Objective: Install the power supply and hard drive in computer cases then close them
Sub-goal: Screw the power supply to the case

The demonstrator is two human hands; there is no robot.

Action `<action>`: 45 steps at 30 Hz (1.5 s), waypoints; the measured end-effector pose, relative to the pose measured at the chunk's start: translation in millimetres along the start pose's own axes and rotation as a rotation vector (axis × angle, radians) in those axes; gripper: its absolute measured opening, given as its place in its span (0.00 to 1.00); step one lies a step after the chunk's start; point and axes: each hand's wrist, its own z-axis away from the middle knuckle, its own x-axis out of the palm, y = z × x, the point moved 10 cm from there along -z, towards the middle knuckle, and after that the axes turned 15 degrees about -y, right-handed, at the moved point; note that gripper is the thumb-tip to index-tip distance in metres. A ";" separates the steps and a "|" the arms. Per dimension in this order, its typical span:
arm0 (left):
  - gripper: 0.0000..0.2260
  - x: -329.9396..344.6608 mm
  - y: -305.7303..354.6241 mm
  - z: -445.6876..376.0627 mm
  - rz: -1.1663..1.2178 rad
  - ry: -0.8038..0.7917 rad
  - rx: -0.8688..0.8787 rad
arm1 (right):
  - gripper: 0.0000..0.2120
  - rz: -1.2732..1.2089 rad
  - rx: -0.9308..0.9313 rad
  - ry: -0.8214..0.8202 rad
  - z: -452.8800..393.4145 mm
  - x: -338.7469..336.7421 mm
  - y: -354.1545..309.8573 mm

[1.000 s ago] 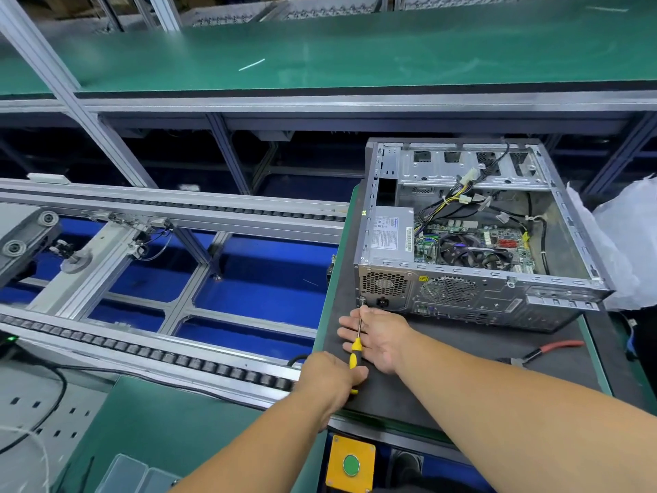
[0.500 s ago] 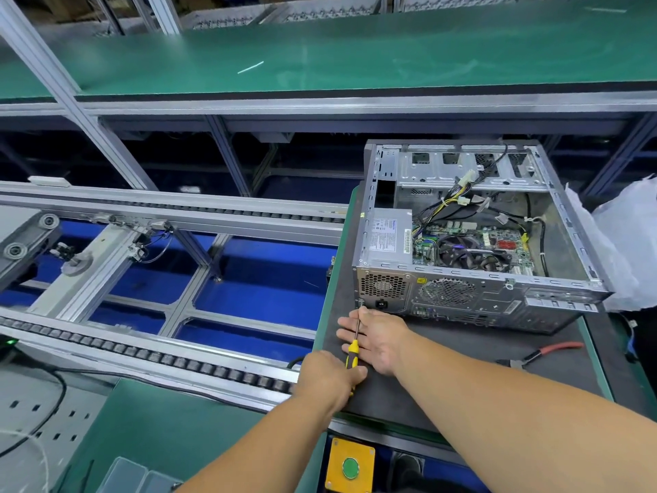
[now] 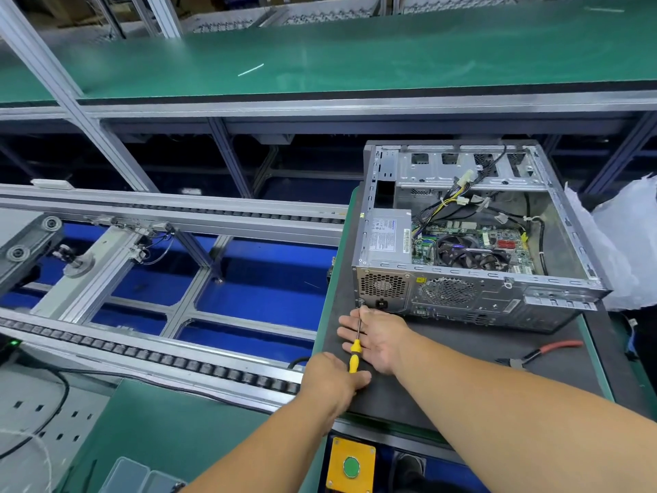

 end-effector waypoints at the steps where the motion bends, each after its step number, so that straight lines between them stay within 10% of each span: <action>1: 0.12 4.5 -1.2 0.1 0.019 -0.057 0.013 | 0.13 -0.006 0.001 0.001 0.2 0.1 0.1; 5: 0.07 24.5 -9.5 5.6 0.393 -0.371 -0.090 | 0.13 -0.045 0.005 0.011 1.2 0.1 0.7; 9: 0.02 23.1 -4.9 1.7 0.375 -0.360 -0.078 | 0.14 -0.058 0.012 0.000 -1.1 -1.2 1.3; 15: 0.16 54.0 -16.2 15.8 0.668 -0.657 -0.222 | 0.13 -0.084 0.002 -0.005 -1.4 -1.9 1.9; 21: 0.11 48.6 -25.7 5.8 0.593 -0.523 -0.182 | 0.13 -0.074 0.011 -0.013 -2.1 -2.0 1.7; 28: 0.14 -2.5 -10.3 3.8 0.109 0.042 -0.058 | 0.14 -0.006 -0.015 -0.020 -5.6 -1.0 0.4; 39: 0.12 12.4 -7.1 5.6 0.118 -0.159 -0.042 | 0.06 0.117 -0.061 -0.077 -1.2 -0.5 3.8; 45: 0.16 36.7 -27.2 10.9 0.613 -0.486 -0.176 | 0.10 0.097 -0.046 -0.056 -0.1 1.3 4.4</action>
